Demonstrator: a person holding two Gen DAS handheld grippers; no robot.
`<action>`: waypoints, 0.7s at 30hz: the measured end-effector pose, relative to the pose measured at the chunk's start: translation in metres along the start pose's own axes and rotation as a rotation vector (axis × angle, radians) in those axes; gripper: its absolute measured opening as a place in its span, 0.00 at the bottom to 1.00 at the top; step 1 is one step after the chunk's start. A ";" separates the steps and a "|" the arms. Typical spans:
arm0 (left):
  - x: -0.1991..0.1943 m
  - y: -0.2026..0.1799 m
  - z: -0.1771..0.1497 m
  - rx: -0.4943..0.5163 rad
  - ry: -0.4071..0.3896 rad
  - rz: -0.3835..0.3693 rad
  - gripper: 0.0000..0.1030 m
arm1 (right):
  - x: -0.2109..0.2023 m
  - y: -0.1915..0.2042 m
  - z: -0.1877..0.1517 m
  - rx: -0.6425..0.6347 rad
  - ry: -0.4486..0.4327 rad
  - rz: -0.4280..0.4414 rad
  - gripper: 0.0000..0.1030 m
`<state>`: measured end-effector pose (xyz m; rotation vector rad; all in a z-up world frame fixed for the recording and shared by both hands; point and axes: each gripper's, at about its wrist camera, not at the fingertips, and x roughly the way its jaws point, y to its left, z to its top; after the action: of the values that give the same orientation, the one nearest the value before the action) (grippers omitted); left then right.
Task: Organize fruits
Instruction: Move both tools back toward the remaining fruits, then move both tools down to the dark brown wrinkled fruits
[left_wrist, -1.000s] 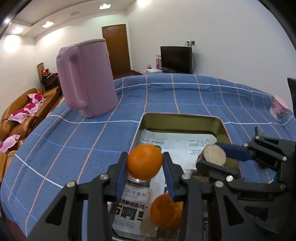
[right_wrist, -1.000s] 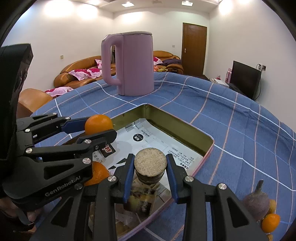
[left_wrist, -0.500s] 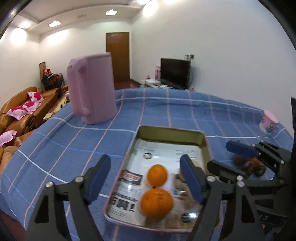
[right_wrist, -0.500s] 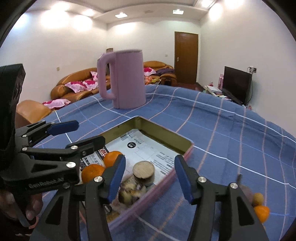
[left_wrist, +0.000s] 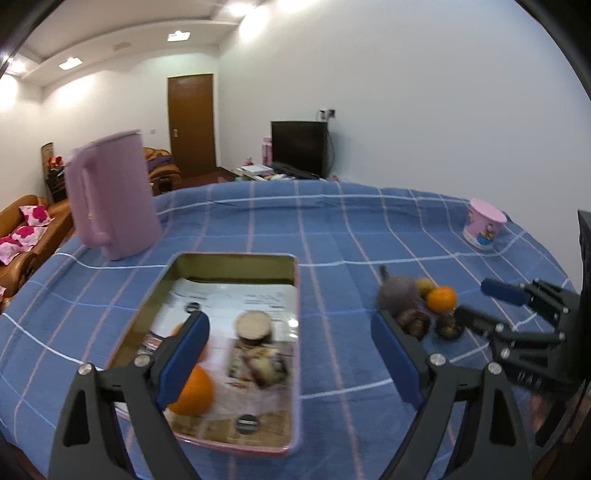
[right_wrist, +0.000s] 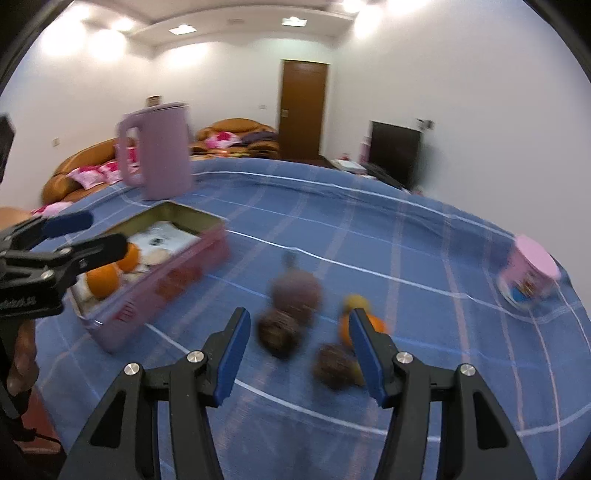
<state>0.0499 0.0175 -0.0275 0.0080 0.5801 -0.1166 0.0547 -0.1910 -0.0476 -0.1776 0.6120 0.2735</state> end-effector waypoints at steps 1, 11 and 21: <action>0.002 -0.005 -0.002 0.007 0.005 -0.001 0.89 | -0.002 -0.008 -0.002 0.006 0.004 -0.021 0.56; 0.018 -0.026 -0.005 0.039 0.050 -0.001 0.89 | 0.009 -0.015 -0.008 0.000 0.058 -0.012 0.56; 0.034 -0.034 -0.002 0.041 0.087 -0.012 0.89 | 0.033 -0.005 -0.004 -0.026 0.125 0.004 0.47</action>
<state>0.0731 -0.0195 -0.0466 0.0498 0.6650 -0.1409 0.0798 -0.1897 -0.0700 -0.2192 0.7333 0.2760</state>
